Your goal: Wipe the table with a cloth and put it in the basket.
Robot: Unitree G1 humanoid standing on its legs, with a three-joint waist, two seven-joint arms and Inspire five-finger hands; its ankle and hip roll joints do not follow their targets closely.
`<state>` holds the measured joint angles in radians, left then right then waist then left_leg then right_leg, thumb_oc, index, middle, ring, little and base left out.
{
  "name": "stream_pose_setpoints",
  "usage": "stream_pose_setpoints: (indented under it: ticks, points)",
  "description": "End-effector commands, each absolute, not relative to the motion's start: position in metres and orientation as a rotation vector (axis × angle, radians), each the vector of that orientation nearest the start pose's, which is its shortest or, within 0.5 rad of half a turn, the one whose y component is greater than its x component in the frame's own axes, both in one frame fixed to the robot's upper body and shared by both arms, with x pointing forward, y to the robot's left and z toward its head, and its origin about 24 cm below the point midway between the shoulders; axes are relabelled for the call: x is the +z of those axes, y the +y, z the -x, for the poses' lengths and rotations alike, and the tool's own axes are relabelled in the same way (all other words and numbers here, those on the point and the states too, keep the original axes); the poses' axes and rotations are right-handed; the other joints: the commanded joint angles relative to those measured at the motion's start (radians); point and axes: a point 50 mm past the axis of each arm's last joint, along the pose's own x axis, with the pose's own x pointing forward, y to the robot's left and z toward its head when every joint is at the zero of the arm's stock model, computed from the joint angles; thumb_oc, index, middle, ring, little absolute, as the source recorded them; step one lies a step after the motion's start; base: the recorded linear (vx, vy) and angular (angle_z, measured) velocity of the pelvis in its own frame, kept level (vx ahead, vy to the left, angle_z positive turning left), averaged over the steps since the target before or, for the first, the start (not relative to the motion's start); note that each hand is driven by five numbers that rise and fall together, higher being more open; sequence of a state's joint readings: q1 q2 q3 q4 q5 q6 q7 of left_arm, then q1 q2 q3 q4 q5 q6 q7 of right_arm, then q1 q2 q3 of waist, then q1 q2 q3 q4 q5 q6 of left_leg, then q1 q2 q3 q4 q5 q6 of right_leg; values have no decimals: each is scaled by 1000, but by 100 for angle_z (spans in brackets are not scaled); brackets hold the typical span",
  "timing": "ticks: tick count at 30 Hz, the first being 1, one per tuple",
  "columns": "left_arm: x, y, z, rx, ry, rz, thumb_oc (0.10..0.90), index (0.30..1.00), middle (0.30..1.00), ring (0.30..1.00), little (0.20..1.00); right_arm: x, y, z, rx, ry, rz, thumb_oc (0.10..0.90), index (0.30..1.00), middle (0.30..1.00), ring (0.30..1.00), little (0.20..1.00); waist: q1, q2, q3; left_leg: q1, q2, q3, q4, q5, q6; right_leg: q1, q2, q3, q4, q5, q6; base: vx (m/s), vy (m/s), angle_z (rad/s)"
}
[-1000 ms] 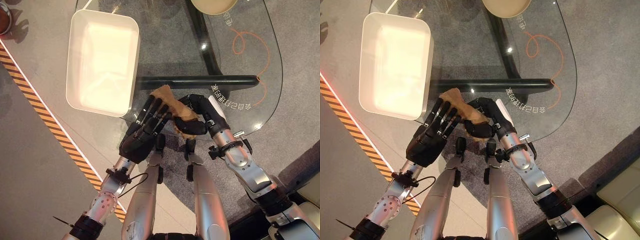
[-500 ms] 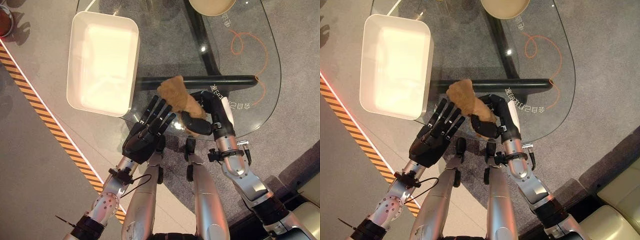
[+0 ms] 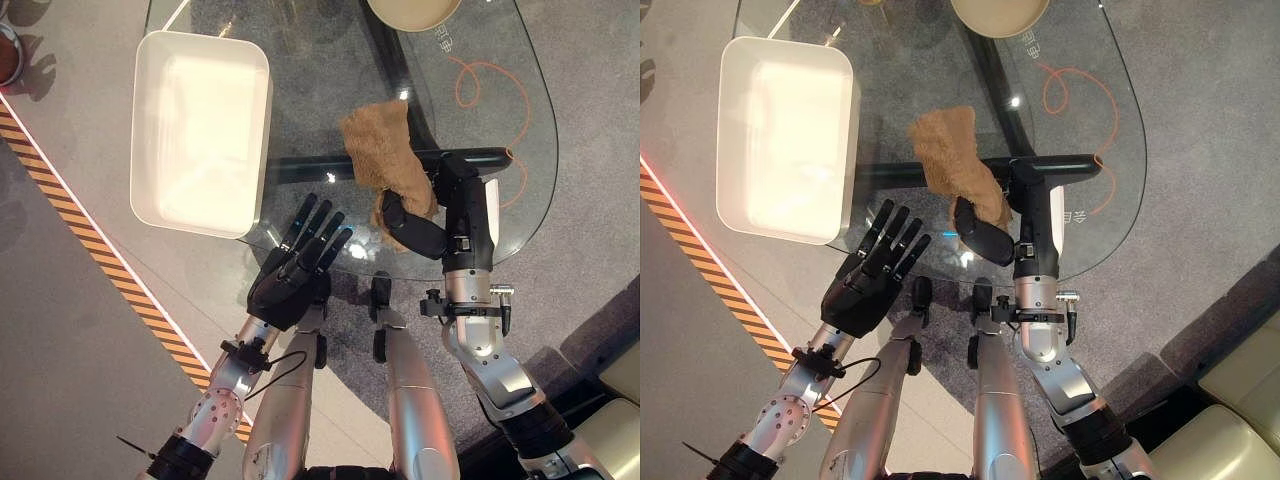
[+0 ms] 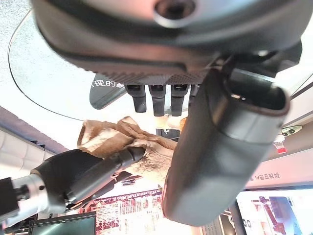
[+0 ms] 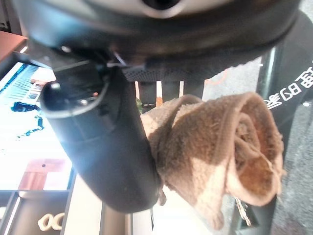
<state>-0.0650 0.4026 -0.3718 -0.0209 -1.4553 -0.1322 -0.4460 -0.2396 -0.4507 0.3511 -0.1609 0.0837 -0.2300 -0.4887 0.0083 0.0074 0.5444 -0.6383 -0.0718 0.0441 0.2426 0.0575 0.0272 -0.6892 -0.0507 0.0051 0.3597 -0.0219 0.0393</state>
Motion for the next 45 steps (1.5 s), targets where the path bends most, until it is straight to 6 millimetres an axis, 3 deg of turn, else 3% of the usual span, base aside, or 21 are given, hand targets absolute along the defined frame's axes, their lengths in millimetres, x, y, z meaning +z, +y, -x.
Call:
stream_pose_setpoints:
  ticks: [1,10,20,39,45]
  points:
    - [94,129,-229,-762,-234,1068,800,900,900,900,900,214,-121,-224,184,-987,31,100,300,300,300,200,-12,20,-24,-5,-23,16,70,-76,47,43,39,-24,-83,55,-6,0,0,0]
    - [105,136,-236,-729,-287,972,800,900,900,900,900,215,-110,-215,405,-951,63,100,300,300,300,200,-25,0,-24,-7,-16,22,75,-76,44,44,49,-16,-80,50,-5,0,0,0]
    - [114,135,-241,-744,-311,934,800,900,900,900,900,209,-96,-217,524,-883,99,100,300,300,300,200,-25,1,-24,-24,-20,15,93,-76,40,31,48,-12,-71,46,-9,6,-2,-2]
    - [119,120,-234,-931,-420,1022,800,900,900,900,900,134,-81,-254,515,-462,408,100,300,300,300,200,-5,30,-24,-41,-38,-9,94,-64,33,22,39,-24,-71,36,-24,2,2,1]
    - [128,119,-235,-949,-490,1114,800,900,900,900,900,132,-78,-256,541,-439,434,100,300,300,300,200,-3,28,-24,-40,-45,-18,95,-63,34,23,39,-26,-68,36,-27,7,0,4]
